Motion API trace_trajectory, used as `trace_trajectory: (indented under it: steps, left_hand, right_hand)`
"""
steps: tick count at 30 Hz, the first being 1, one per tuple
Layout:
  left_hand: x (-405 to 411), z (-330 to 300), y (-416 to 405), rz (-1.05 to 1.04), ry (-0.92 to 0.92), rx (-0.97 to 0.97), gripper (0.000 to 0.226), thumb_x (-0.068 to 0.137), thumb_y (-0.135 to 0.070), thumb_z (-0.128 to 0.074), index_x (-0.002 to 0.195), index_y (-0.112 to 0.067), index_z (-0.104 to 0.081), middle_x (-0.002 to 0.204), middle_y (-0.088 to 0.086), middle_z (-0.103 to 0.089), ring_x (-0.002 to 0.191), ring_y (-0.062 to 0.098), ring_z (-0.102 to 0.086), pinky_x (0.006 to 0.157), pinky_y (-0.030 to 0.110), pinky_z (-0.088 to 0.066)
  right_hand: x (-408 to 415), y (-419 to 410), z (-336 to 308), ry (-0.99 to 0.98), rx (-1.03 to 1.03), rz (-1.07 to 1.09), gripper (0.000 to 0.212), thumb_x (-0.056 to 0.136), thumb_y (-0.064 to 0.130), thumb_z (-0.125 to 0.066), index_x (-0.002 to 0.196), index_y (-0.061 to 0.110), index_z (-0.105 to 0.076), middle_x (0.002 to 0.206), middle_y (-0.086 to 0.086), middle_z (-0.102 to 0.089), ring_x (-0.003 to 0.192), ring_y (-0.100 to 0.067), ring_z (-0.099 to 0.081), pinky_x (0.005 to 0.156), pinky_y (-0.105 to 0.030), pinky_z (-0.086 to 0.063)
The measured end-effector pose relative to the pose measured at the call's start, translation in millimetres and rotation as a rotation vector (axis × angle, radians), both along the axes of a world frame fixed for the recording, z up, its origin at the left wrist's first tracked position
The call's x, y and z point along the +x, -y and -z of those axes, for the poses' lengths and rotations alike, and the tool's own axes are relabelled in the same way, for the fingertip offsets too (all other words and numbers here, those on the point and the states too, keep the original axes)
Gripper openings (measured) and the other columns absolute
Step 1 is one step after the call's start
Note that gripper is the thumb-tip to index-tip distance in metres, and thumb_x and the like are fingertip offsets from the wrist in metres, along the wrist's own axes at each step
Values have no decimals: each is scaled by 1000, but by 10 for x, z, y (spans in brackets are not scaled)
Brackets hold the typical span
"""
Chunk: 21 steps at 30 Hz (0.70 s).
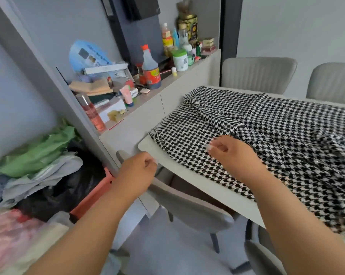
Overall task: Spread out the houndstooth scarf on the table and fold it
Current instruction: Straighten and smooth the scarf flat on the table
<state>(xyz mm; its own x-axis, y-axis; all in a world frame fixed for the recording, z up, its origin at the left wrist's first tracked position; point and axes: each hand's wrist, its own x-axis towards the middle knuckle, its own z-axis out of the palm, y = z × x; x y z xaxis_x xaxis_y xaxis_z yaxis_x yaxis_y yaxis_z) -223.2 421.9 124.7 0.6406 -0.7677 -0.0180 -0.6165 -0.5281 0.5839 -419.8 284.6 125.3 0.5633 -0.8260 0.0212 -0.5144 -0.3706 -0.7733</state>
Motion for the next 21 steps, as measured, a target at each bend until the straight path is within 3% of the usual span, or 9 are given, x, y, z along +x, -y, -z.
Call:
trace_trajectory:
  steps: [4,7,10,12,15,18,21]
  left_hand:
    - [418,113,445,110,36,57,11,95,-29,-48,93,-28,-59,89,-11,-63,76,2,-55,62,20,-41]
    - [678,246,811,183,56,100,11,95,-25,-48,95,-25,-58,99,-8,-61,78,4,-52,60,19,-36]
    - [868,431,1129,252,79,151,24,94,-28,-52,115,-19,-58,121,0,-55,95,12,-52,80,26,-40]
    - [976,551,1330,286,105,182,41,94,-32,-53,132,-19,-50,136,2,-45,108,15,-50,91,27,-36]
    - [1120,763,1613,326,129,243,56,94,-36,-53,145,-21,-37,152,3,-28,135,21,-34,109,32,-29]
    - [1248,973,1835,371,125,373,61,94,-44,-48,149,-26,-28,160,1,-10,145,25,-11,116,42,-24]
    - [1373,1182,2009,453,177,531,62,95,-52,-40,151,-30,-24,162,0,-3,148,26,0,118,44,-16]
  right_hand:
    - [216,158,134,-69,2,65,24,93,50,-49,93,27,-58,85,6,-62,68,-12,-59,60,-29,-48]
    - [359,365,228,-136,19,101,21,93,51,-48,91,30,-55,84,10,-59,68,-9,-58,56,-25,-46]
    - [501,610,361,-212,87,110,25,92,53,-48,100,30,-55,87,6,-64,66,-12,-63,57,-27,-53]
    - [614,790,459,-264,134,99,33,92,54,-48,111,27,-55,85,4,-64,55,-11,-58,48,-24,-49]
    - [791,1046,635,-340,145,83,45,92,56,-47,124,25,-51,94,3,-64,57,-10,-59,53,-26,-51]
    - [944,1222,820,-367,202,92,47,91,56,-48,126,24,-50,94,2,-65,60,-13,-61,61,-31,-56]
    - [1091,1361,1067,-429,284,106,51,91,56,-48,132,24,-47,107,-1,-64,69,-13,-60,68,-30,-54]
